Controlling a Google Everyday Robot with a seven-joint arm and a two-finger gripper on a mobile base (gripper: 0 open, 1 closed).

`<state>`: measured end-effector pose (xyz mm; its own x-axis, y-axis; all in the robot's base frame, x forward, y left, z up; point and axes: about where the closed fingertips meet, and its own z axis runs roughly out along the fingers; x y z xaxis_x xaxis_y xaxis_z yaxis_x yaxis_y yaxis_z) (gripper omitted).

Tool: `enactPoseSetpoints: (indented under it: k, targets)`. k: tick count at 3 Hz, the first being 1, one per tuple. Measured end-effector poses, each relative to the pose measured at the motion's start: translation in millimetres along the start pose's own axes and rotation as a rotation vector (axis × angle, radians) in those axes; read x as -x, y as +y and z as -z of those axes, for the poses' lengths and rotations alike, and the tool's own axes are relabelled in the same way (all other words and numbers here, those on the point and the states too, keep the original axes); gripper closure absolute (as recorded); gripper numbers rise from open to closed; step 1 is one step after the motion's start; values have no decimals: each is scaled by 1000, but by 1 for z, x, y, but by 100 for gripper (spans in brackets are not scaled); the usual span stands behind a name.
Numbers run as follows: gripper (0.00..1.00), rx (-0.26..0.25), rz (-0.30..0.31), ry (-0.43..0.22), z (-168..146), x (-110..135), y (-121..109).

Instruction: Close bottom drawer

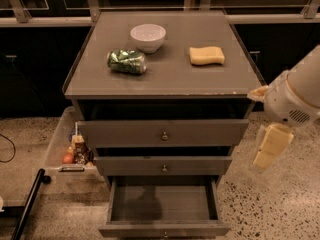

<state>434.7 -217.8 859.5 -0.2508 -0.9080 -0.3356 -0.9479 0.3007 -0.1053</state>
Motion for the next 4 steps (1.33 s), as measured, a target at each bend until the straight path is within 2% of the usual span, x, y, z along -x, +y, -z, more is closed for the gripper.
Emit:
enactPoseSetpoints:
  k: [1,2,3,4]
  targets:
    - [0,44,21,-50,-50,-15,6]
    - [20,80,25,-107,-102,-35,18]
    - [43,86,12,-140,-140,-59,26]
    - [66,83,15,-138,-139,-57,25]
